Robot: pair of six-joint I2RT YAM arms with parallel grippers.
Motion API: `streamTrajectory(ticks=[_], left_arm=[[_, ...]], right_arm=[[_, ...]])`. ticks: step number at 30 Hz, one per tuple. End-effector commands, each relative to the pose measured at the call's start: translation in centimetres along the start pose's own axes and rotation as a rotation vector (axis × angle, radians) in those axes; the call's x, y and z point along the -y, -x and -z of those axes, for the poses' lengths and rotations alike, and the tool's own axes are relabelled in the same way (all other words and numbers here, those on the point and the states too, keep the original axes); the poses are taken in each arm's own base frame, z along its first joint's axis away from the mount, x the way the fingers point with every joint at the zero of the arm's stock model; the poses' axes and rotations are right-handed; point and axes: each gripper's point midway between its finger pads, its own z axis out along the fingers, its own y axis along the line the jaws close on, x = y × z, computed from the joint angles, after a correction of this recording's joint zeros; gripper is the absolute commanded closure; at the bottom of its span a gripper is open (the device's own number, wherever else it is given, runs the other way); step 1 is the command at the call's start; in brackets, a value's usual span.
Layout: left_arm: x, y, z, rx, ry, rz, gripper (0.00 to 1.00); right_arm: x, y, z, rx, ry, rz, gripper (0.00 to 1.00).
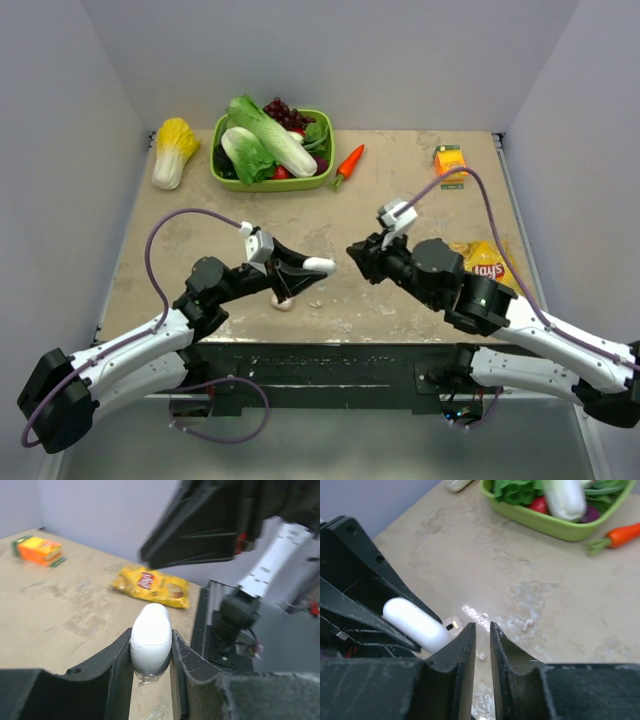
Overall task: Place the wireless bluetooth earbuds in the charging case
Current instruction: Close the charging case, then place the charging case at the center of the board.
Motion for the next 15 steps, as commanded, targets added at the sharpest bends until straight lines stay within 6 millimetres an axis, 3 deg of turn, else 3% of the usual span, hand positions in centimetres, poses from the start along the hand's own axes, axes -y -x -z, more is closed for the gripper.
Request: streamTrajectory(ticks=[1, 2, 4, 5, 7, 8, 9, 10, 11, 13, 14, 15], left_arm=[[-6.6, 0.9, 0.2, 0.036, 0.377, 0.079, 1.00], [-8.4, -0.7, 0.4, -0.010, 0.463, 0.118, 1.00], [-11.1, -0.4, 0.5, 0.011, 0.592, 0.182, 1.00], [-12.9, -1.7, 0.7, -0.018, 0.643, 0.221, 1.00], [-14.4, -1.7, 0.1, -0.015, 0.670, 0.294, 1.00], [-16.1, -3.9, 0.4, -0.068, 0.728, 0.341, 1.00], [-16.9, -4.5, 0.3, -0.085, 0.753, 0.368, 1.00], [-17.7, -4.2, -0.3, -0.085, 0.762, 0.376, 1.00], [-18.6, -6.3, -0.3, -0.141, 0.790, 0.400, 1.00], [-20.2, -7.0, -0.3, -0.161, 0.831, 0.382, 1.00], [-20.9, -8.8, 0.1, -0.213, 0.861, 0.391, 1.00], [-22.2, -9.0, 0.8, -0.208, 0.924, 0.375, 1.00]], right_arm=[[5.8, 2.3, 2.3, 0.207, -0.278, -0.090, 0.73], [6.0, 1.5, 1.8, 0.186, -0.290, -0.077, 0.70], [5.8, -0.5, 0.6, 0.121, -0.292, -0.060, 0.68], [5.7, -1.8, -0.4, 0.073, -0.296, -0.045, 0.67], [5.4, -3.6, -1.4, 0.029, -0.290, -0.058, 0.65], [5.1, -4.3, -1.8, 0.014, -0.276, -0.064, 0.64], [5.3, -5.9, -2.2, -0.017, -0.280, -0.062, 0.63], [5.0, -6.1, -2.5, -0.006, -0.269, -0.093, 0.62], [4.8, -6.7, -2.8, -0.013, -0.258, -0.102, 0.59], [4.5, -7.8, -3.1, -0.017, -0.239, -0.127, 0.57], [4.5, -8.1, -3.2, -0.025, -0.236, -0.129, 0.57], [4.3, -8.6, -3.4, -0.037, -0.224, -0.130, 0.56]])
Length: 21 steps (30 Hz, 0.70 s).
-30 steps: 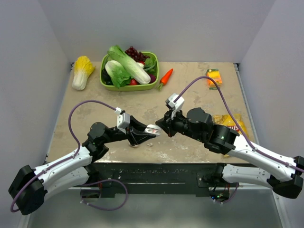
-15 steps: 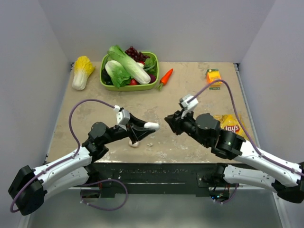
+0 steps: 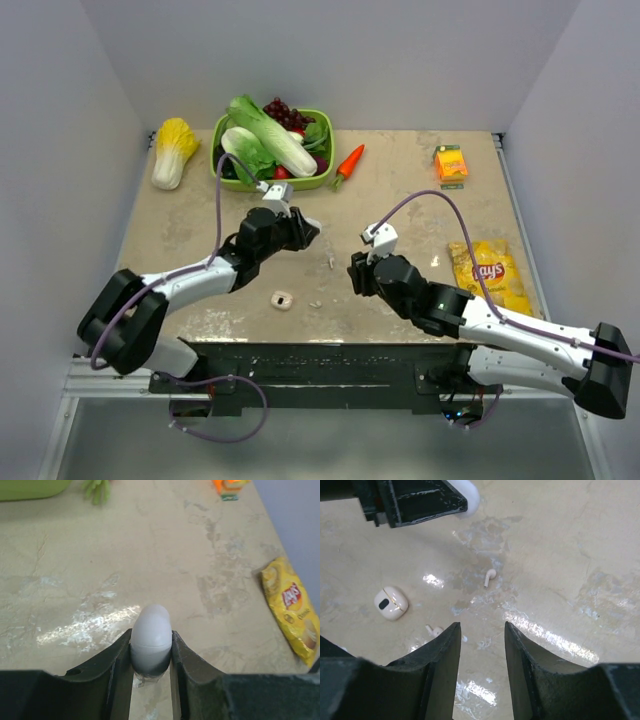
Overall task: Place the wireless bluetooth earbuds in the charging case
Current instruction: Place the charging case at the center of the board.
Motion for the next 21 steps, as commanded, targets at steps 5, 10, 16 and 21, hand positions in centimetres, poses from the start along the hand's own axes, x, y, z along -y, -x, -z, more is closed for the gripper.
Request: streamTrajectory(ticks=[5, 10, 16, 21], left_arm=[[-7.9, 0.0, -3.7, 0.016, 0.205, 0.141, 1.00], [-10.2, -1.2, -5.0, -0.062, 0.218, 0.181, 1.00], [-11.9, -2.8, -5.3, -0.121, 0.274, 0.177, 0.83], [-13.7, -4.8, -4.5, -0.180, 0.346, 0.198, 0.57]], right_arm=[[-2.2, 0.1, -1.0, 0.025, 0.081, -0.100, 0.55], [-2.4, -0.5, -1.1, 0.011, 0.093, -0.088, 0.53], [-2.3, -0.2, -0.9, 0.020, 0.096, -0.080, 0.52], [-2.1, -0.2, -0.8, 0.012, 0.084, -0.062, 0.51]])
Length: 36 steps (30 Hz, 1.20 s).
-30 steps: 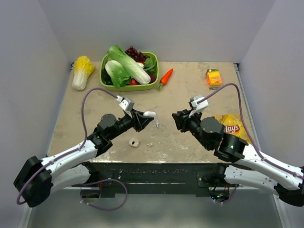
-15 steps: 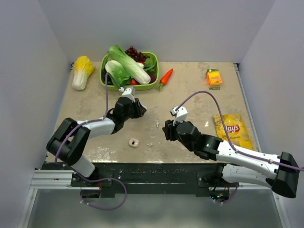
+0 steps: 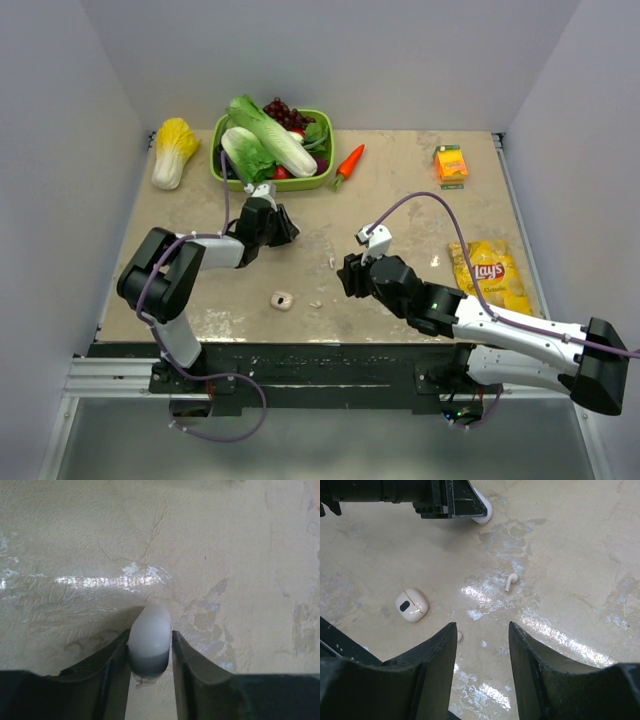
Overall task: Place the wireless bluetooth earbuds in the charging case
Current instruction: Place the charging case at the center of the board, then pick up the charging case at the center of the board.
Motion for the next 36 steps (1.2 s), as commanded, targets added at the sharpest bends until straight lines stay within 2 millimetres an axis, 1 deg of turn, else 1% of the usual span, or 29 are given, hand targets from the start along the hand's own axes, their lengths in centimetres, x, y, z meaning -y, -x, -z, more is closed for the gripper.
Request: streamTrajectory(ticks=[1, 6, 8, 9, 10, 12, 14, 15, 16, 17, 18, 19, 20, 21, 22, 23, 24, 25, 26, 27, 28, 29, 30, 31, 32, 33, 34, 35, 36], left_arm=[[-1.6, -0.1, -0.1, -0.025, 0.056, 0.028, 0.55], [-4.3, -0.3, 1.5, -0.029, 0.131, 0.059, 0.45], [-5.2, 0.5, 2.6, -0.012, 0.165, 0.073, 0.41], [-5.6, 0.6, 3.2, -0.010, 0.173, 0.078, 0.09], [-6.1, 2.0, 4.4, 0.032, 0.202, 0.084, 0.00], [-6.6, 3.2, 6.0, 0.078, 0.236, 0.078, 0.00], [-6.2, 5.3, 8.8, 0.157, 0.273, 0.043, 0.00], [-6.1, 5.2, 9.7, 0.172, 0.274, 0.040, 0.00], [-4.7, 6.4, 11.5, 0.231, 0.236, 0.032, 0.00], [-4.7, 6.5, 12.4, 0.262, 0.247, 0.029, 0.00], [-4.0, 5.1, 13.0, 0.253, 0.231, 0.026, 0.00], [-3.3, 5.2, 14.3, 0.281, 0.205, 0.023, 0.00], [-2.9, 4.5, 14.7, 0.282, 0.185, 0.023, 0.00], [-2.6, 2.5, 14.8, 0.252, 0.162, 0.037, 0.00], [-2.1, 2.2, 15.4, 0.259, 0.124, 0.052, 0.00], [-1.4, 0.9, 15.5, 0.222, 0.075, 0.065, 0.00], [-1.7, -1.4, 15.4, 0.176, 0.059, 0.075, 0.00], [-0.9, -1.4, 16.0, 0.192, 0.013, 0.080, 0.00], [-0.7, -2.8, 16.1, 0.162, -0.022, 0.071, 0.00], [0.3, -3.4, 16.3, 0.151, -0.052, 0.050, 0.00], [-0.2, -4.7, 16.4, 0.102, -0.017, 0.037, 0.00], [-0.6, -4.9, 16.4, 0.105, 0.027, 0.018, 0.00], [0.7, -5.4, 16.7, 0.086, 0.020, -0.021, 0.00], [-0.2, -6.8, 16.4, 0.030, 0.083, -0.052, 0.00], [0.1, -6.5, 16.4, 0.039, 0.112, -0.069, 0.00], [0.7, -7.5, 16.4, 0.008, 0.113, -0.104, 0.00], [0.1, -8.8, 16.1, -0.037, 0.156, -0.125, 0.00], [0.3, -8.6, 16.0, -0.025, 0.175, -0.136, 0.00], [0.7, -9.4, 16.0, -0.041, 0.177, -0.161, 0.00]], right_arm=[[-0.3, 1.3, 0.2, 0.035, 0.008, -0.010, 0.51], [-0.2, 1.4, 0.2, 0.036, 0.000, -0.010, 0.50], [-0.2, 1.4, 0.2, 0.035, 0.000, -0.010, 0.50], [-0.2, 1.3, 0.2, 0.033, -0.001, -0.014, 0.50], [-0.2, 1.3, 0.3, 0.033, 0.001, -0.016, 0.50], [-0.2, 1.1, 0.3, 0.035, 0.003, -0.025, 0.50], [0.0, 1.1, 0.3, 0.043, 0.000, -0.031, 0.50], [0.0, 1.0, 0.2, 0.051, 0.001, -0.036, 0.50], [0.0, 1.0, 0.2, 0.057, 0.006, -0.039, 0.50], [0.0, 0.5, 0.1, 0.047, 0.007, -0.032, 0.50], [-0.2, 0.9, 0.0, 0.067, 0.019, -0.034, 0.50], [-0.4, 0.7, -0.2, 0.063, 0.027, -0.030, 0.50], [-0.6, 0.7, -0.2, 0.061, 0.039, -0.028, 0.50], [-0.7, 0.4, -0.5, 0.050, 0.038, -0.021, 0.50], [-0.8, 0.1, -0.7, 0.043, 0.038, -0.019, 0.50], [-1.0, 0.1, -0.8, 0.039, 0.050, -0.018, 0.50], [-1.1, -0.2, -1.0, 0.026, 0.048, -0.010, 0.50], [-1.1, -0.3, -1.1, 0.020, 0.047, -0.005, 0.50], [-1.2, -0.2, -1.2, 0.019, 0.050, -0.004, 0.50], [-1.3, -0.4, -1.2, 0.009, 0.059, 0.001, 0.51], [-1.4, -0.7, -1.3, 0.001, 0.062, 0.005, 0.50], [-1.5, -0.9, -1.4, -0.006, 0.064, 0.009, 0.50], [-1.5, -1.0, -1.4, -0.013, 0.064, 0.010, 0.50], [-1.5, -1.3, -1.5, -0.024, 0.061, 0.017, 0.50], [-1.5, -1.3, -1.6, -0.028, 0.063, 0.018, 0.50], [-1.6, -1.5, -1.6, -0.034, 0.064, 0.020, 0.50], [-1.7, -1.6, -1.6, -0.041, 0.069, 0.020, 0.50], [-1.7, -1.7, -1.6, -0.044, 0.073, 0.020, 0.50], [-1.7, -1.8, -1.6, -0.048, 0.074, 0.016, 0.50]])
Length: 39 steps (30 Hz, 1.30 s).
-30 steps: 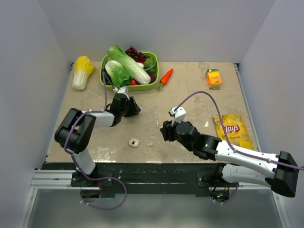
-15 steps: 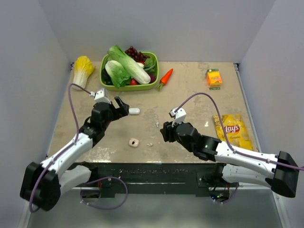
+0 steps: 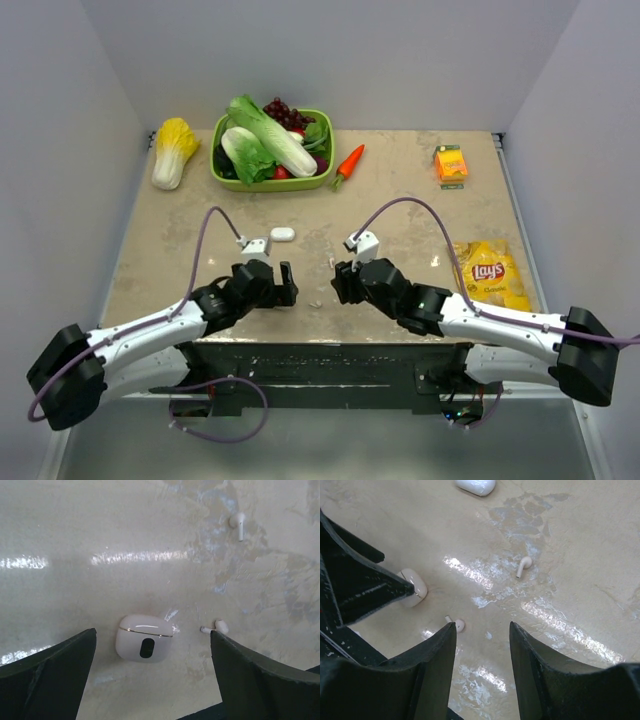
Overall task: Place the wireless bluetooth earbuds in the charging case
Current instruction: Pick up the charging case at the center of the board.
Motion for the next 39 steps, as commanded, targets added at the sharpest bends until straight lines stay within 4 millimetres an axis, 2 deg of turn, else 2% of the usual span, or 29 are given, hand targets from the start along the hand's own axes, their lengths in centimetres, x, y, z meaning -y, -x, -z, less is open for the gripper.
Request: streamTrajectory(ticks=[1, 13, 17, 20, 24, 31, 36, 39], left_arm=[[0.1, -1.1, -0.1, -0.026, 0.121, -0.053, 0.00], [0.1, -2.7, -1.0, -0.088, 0.114, -0.182, 0.01], [0.4, -3.1, -1.8, -0.122, 0.123, -0.229, 0.14], [0.4, -3.3, -2.2, -0.133, 0.130, -0.251, 0.19], [0.5, -3.2, -2.5, -0.137, 0.132, -0.276, 0.21], [0.4, -3.6, -2.8, -0.168, 0.149, -0.314, 0.22], [-0.2, -4.1, -2.4, -0.196, 0.186, -0.347, 0.15], [-0.2, -4.2, -2.1, -0.204, 0.209, -0.384, 0.14]], right_arm=[[-1.0, 1.4, 0.2, 0.031, 0.039, -0.016, 0.50], [0.0, 1.5, 1.6, 0.042, 0.022, -0.016, 0.50], [0.2, 1.5, 2.0, 0.044, 0.021, -0.019, 0.49], [0.3, 1.7, 2.2, 0.047, 0.017, -0.016, 0.49], [0.5, 1.8, 2.4, 0.050, 0.011, -0.007, 0.49], [0.6, 1.8, 2.4, 0.048, 0.004, 0.002, 0.49], [0.7, 1.7, 2.3, 0.046, 0.001, 0.002, 0.49], [0.6, 1.8, 2.3, 0.047, 0.002, 0.001, 0.49]])
